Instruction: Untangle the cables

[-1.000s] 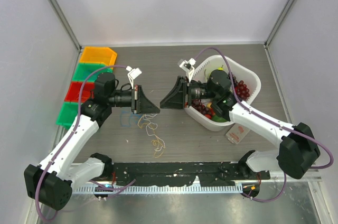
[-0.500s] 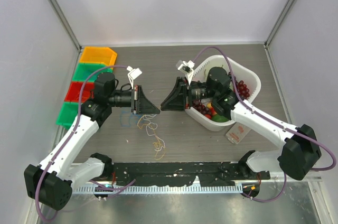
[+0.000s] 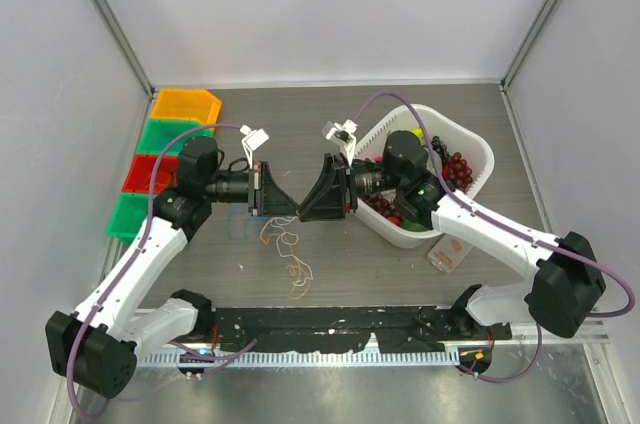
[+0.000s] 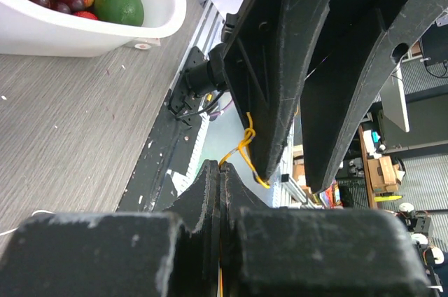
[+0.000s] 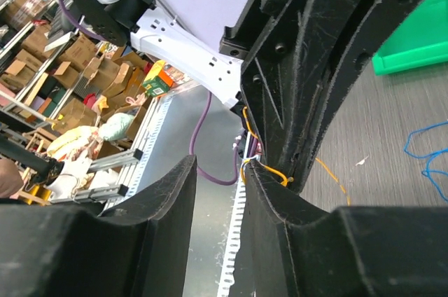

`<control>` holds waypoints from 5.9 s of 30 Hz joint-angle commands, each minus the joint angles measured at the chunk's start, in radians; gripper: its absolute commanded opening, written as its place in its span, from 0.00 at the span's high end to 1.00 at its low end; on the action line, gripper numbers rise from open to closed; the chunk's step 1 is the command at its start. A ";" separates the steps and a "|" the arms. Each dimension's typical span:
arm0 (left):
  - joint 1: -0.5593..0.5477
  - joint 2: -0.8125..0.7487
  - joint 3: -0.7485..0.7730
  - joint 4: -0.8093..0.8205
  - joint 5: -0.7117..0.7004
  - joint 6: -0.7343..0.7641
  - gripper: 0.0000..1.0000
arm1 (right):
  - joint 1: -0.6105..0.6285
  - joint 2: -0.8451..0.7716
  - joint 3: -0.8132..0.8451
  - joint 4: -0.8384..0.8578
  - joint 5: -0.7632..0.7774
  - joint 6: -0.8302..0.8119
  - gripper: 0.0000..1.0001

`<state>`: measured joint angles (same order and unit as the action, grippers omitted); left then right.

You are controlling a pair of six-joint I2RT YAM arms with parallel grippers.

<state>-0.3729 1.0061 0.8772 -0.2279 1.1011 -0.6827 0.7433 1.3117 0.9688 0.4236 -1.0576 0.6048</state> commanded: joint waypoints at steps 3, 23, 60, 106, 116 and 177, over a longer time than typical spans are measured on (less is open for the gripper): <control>-0.003 -0.009 0.029 0.042 0.022 -0.020 1.00 | 0.005 -0.017 0.036 -0.129 0.146 -0.053 0.60; -0.003 -0.020 0.048 0.036 0.003 -0.026 1.00 | 0.019 -0.062 0.096 -0.488 0.354 -0.180 0.64; 0.094 -0.043 0.045 -0.057 -0.081 0.025 1.00 | 0.198 0.035 0.263 -0.824 0.195 -0.548 0.60; 0.221 -0.195 -0.066 -0.455 -0.753 0.054 0.39 | 0.662 0.395 -0.062 -0.128 0.725 -0.135 0.47; 0.221 -0.224 -0.099 -0.380 -0.505 0.095 0.38 | 0.671 0.328 -0.039 -0.261 1.143 -0.125 0.99; -0.181 -0.005 0.006 -0.197 -1.210 0.274 0.54 | 0.358 0.043 0.215 -0.595 1.242 0.136 0.99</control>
<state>-0.5114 0.9810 0.8436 -0.4442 0.0818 -0.4751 1.1210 1.4120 1.1408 -0.2214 0.2554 0.6926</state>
